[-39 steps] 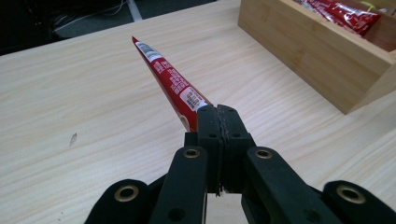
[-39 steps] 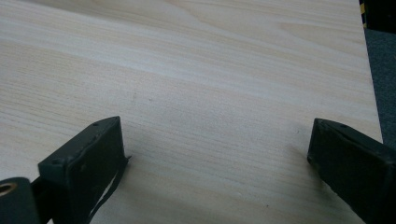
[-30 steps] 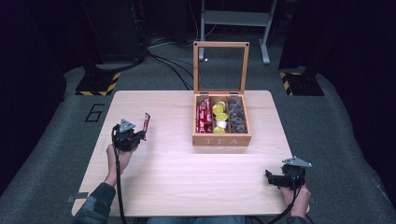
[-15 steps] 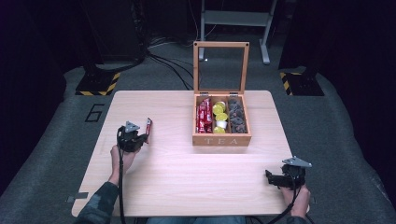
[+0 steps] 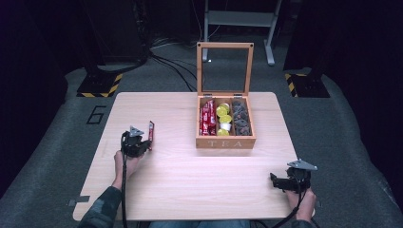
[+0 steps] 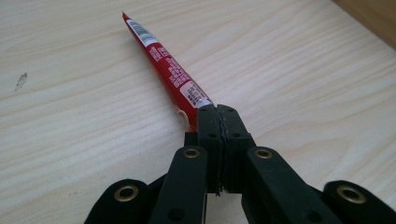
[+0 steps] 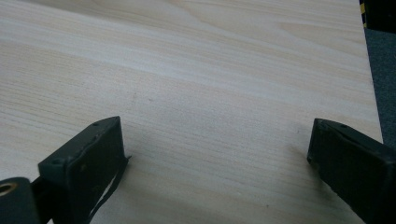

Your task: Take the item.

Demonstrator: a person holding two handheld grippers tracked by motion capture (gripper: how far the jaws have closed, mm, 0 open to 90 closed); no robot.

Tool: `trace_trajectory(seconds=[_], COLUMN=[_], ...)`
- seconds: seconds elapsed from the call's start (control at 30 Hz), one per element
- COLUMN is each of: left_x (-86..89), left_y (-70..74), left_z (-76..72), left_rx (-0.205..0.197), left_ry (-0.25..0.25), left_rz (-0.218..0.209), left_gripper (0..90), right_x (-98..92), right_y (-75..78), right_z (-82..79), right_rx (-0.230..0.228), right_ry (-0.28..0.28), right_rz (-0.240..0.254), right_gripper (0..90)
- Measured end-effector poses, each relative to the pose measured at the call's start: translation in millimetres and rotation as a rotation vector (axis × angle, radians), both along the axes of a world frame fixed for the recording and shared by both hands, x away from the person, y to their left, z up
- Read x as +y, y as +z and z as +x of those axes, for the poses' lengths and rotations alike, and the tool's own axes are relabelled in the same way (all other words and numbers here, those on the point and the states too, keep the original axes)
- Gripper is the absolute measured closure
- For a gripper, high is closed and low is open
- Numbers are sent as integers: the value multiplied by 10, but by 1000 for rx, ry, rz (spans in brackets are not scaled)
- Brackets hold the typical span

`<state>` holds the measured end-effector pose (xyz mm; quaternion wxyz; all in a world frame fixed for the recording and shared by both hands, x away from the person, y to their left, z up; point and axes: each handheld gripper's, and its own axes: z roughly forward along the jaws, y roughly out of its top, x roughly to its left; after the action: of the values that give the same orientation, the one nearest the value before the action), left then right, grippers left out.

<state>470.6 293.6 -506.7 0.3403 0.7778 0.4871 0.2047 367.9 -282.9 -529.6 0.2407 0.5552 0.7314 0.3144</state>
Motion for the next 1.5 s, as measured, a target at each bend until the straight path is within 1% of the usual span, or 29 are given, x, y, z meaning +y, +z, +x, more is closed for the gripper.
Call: trace_trajectory(seconds=[0.03, 0.1, 0.17, 0.3, 0.4, 0.47, 0.5, 0.53, 0.57, 0.6, 0.63, 0.73, 0.77, 0.8, 0.83, 0.87, 0.9, 0.93, 0.97, 1.0, 1.03, 1.2, 1.3, 1.4, 1.43, 1.47, 1.5], left_x=[-10, -3, 6, -13, -11, -2, 1, 16, 18, 18, 25, 40, 48, 53, 66, 74, 81, 81, 92, 105, 115, 187, 226, 267, 284, 313, 351], left_y=[-34, -40, -39, -45, -40, -40, -41, -34, -27, -27, -13, 37, 63, 82, 114, 146, 173, 191, 218, 249, 274, 401, 451, 446, 435, 423, 392], left_z=[-3, -1, -2, 7, 4, 4, 1, -1, -12, -12, -20, -61, -80, -99, -123, -155, -183, -207, -238, -271, -304, -475, -591, -700, -734, -774, -827], left_rx=[-4, -1, 4, -7, -2, 3, 4, 12, 6, 6, 11, 1, 3, -6, 0, -7, -15, -23, -29, -32, -39, -64, -89, -95, -97, -90, -93], left_ry=[9, 4, 9, 10, 14, 17, 27, 20, 33, 33, 28, 25, 23, 21, 11, 7, 5, 7, 1, -7, -11, -16, -20, -13, -10, -11, 0], left_rz=[3, 5, -1, 10, 15, 11, 0, -8, -15, -15, -18, -21, -19, -27, -19, -28, -27, -31, -35, -32, -33, -44, -28, -20, -21, -16, -15], left_gripper=[888, 888, 887, 879, 871, 814, 814, 779, 696, 632, 632, 491, 413, 364, 364, 337, 309, 263, 263, 229, 229, 174, 171, 163, 159, 158, 154], right_x=[0, 1, 0, 1, 4, 1, 1, 1, 3, 3, 1, 4, 5, 5, 5, 5, 5, 5, 5, 5, 5, 4, 5, 5, 6, 6, 7], right_y=[0, 0, 0, 0, 1, 0, 0, 1, 1, 1, 1, 1, 1, 1, 1, 1, 1, 1, 1, 1, 1, 0, 1, 0, 0, 0, 0], right_z=[-1, -1, 0, -1, -3, -1, -1, -2, -2, -2, -1, -3, -4, -4, -4, -4, -5, -5, -5, -5, -5, -5, -5, -5, -5, -5, -5], right_rx=[1, 0, 0, 0, 1, 0, 0, 0, 1, 1, 0, 1, 2, 2, 2, 2, 1, 2, 2, 2, 2, -4, -3, -4, -3, -4, -5], right_ry=[0, 0, 0, 0, -2, 0, 1, 0, -1, -1, 0, -2, -3, -3, -3, -3, -3, -3, -3, -3, -3, -1, -1, -1, -2, -2, -3], right_rz=[0, 0, 1, 1, 1, 0, 0, 0, 1, 1, 0, 2, 2, 2, 2, 2, 2, 2, 2, 2, 2, -2, -3, -3, -3, -3, -4], right_gripper=[33, 33, 33, 34, 34, 34, 34, 34, 34, 34, 34, 34, 34, 34, 34, 34, 34, 34, 34, 34, 34, 34, 34, 34, 34, 34, 34])
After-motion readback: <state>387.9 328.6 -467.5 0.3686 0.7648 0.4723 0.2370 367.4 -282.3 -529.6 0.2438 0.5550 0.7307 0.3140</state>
